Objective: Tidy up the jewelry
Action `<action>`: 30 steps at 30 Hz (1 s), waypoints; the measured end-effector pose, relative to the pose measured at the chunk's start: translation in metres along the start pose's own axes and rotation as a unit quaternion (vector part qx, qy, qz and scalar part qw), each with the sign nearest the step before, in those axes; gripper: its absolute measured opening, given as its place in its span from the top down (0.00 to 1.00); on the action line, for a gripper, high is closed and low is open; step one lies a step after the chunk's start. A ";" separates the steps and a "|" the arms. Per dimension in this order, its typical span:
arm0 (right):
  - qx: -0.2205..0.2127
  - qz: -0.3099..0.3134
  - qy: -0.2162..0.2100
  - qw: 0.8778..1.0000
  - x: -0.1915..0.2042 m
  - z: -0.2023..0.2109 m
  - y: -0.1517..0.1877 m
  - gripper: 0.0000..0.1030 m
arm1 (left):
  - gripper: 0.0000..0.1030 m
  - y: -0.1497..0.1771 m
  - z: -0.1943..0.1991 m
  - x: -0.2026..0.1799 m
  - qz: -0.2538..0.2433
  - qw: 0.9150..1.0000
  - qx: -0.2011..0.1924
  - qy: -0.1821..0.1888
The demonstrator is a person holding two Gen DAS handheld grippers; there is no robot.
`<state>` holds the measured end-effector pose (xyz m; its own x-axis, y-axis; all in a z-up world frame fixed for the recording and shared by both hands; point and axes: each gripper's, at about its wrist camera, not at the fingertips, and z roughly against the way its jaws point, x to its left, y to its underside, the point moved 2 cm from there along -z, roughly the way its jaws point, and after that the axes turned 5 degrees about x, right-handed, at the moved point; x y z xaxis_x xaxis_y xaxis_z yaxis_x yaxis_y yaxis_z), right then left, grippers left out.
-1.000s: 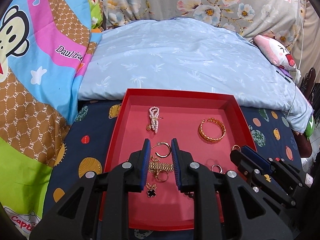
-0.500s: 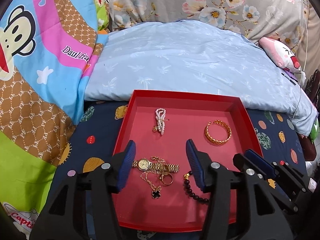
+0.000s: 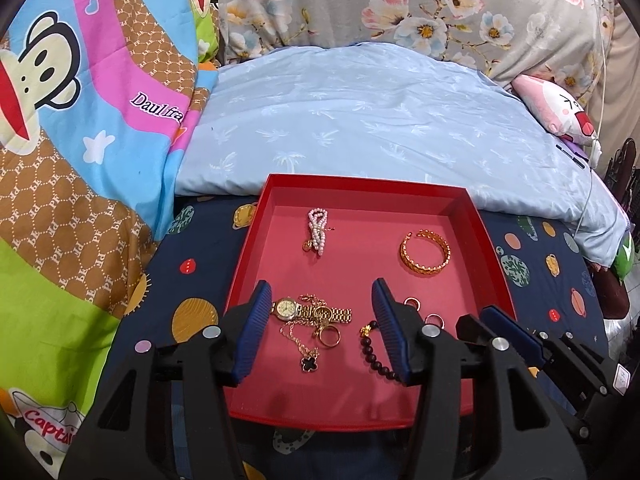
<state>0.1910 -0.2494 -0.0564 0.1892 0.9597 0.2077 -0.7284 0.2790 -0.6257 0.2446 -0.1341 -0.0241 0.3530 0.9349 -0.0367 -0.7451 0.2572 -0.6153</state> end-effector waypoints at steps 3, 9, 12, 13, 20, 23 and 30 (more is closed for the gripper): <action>-0.001 -0.001 0.001 1.000 0.003 0.009 0.005 0.82 | 0.51 0.002 0.003 0.001 0.001 1.000 -0.001 -0.001; 0.001 -0.005 0.006 1.000 0.007 0.026 0.019 0.73 | 0.51 0.016 0.017 0.001 0.002 1.000 0.001 -0.005; 0.003 -0.006 0.007 1.000 0.009 0.033 0.028 0.69 | 0.51 0.025 0.023 -0.001 -0.001 1.000 0.004 -0.005; 0.003 -0.006 0.008 1.000 0.011 0.036 0.031 0.69 | 0.51 0.029 0.025 -0.002 -0.003 1.000 0.005 -0.007; -0.001 -0.001 0.018 1.000 0.019 0.057 0.049 0.59 | 0.43 0.051 0.043 -0.001 0.000 1.000 0.005 -0.017; -0.004 0.002 0.020 1.000 0.024 0.066 0.056 0.51 | 0.40 0.058 0.052 -0.001 -0.001 1.000 0.002 -0.021; -0.009 0.006 0.024 1.000 0.032 0.082 0.070 0.46 | 0.28 0.074 0.073 0.004 -0.002 0.999 -0.011 -0.041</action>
<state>0.0919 -0.2020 -0.0318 0.2120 0.9632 0.1652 -0.7185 0.2682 -0.6417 0.1497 -0.0938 -0.0119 0.3074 0.9511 0.0290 -0.7309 0.2556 -0.6328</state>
